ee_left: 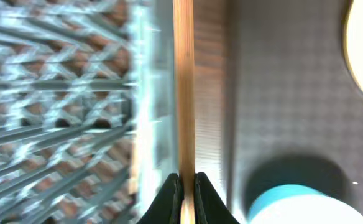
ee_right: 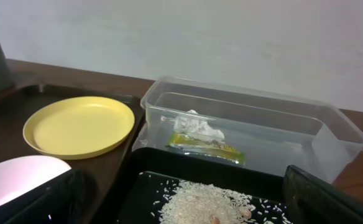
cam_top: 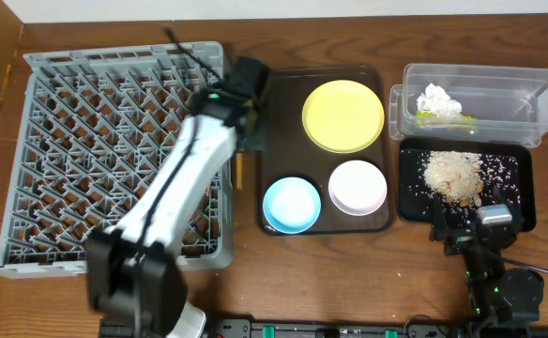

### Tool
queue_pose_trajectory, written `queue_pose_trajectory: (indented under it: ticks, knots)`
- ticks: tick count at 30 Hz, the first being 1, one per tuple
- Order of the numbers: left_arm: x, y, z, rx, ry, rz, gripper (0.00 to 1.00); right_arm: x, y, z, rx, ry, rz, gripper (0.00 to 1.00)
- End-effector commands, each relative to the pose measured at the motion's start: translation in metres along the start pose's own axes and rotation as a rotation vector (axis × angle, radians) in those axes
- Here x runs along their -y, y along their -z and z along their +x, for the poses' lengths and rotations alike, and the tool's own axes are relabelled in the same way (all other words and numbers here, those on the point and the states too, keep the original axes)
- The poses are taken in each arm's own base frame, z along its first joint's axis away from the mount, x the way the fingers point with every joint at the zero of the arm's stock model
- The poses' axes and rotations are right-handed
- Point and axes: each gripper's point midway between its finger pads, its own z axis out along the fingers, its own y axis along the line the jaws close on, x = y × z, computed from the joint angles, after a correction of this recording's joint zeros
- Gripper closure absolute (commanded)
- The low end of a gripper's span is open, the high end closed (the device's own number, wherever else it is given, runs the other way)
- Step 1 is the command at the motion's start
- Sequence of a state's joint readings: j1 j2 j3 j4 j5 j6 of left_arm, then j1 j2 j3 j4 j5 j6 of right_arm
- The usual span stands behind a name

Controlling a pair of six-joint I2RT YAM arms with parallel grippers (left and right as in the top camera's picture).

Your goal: Sort waste into correct bins and load items into the dishwasher

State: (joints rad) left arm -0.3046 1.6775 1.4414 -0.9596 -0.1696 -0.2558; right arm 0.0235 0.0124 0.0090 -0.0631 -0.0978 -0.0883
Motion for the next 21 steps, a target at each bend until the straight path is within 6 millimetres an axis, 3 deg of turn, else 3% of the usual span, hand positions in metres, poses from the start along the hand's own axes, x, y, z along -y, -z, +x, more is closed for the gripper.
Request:
queue_pose_trajectory:
  ticks: [1,9,10,11,12,13,19,21]
  knots:
    - [-0.034,0.000,-0.001,-0.001,0.020,-0.098,0.92,0.000,0.000,0.001,0.002,0.010,-0.001,0.01]
    - [-0.061,-0.029,0.019,-0.111,-0.020,-0.142,0.92,0.000,0.000,0.001,0.002,0.010,-0.001,0.01]
    - [-0.061,-0.029,0.019,-0.112,-0.019,-0.138,0.86,0.000,0.000,0.001,0.002,0.010,-0.001,0.01]
    - [-0.058,-0.029,0.019,-0.114,-0.021,-0.123,0.75,0.000,0.000,0.001,0.002,0.010,-0.001,0.01]
    - [-0.053,-0.027,0.018,-0.112,-0.018,-0.093,0.56,0.000,0.000,0.001,0.002,0.010,-0.001,0.01]
    - [-0.048,-0.025,0.017,-0.113,-0.017,-0.065,0.51,0.000,0.000,0.001,0.002,0.010,-0.001,0.01]
    - [-0.011,0.007,0.011,-0.080,-0.034,0.111,0.45,0.000,0.000,0.001,0.002,0.010,0.000,0.01]
    - [0.020,0.022,0.008,-0.051,-0.055,0.251,0.45,0.000,0.000,0.000,0.002,0.010,-0.001,0.01]
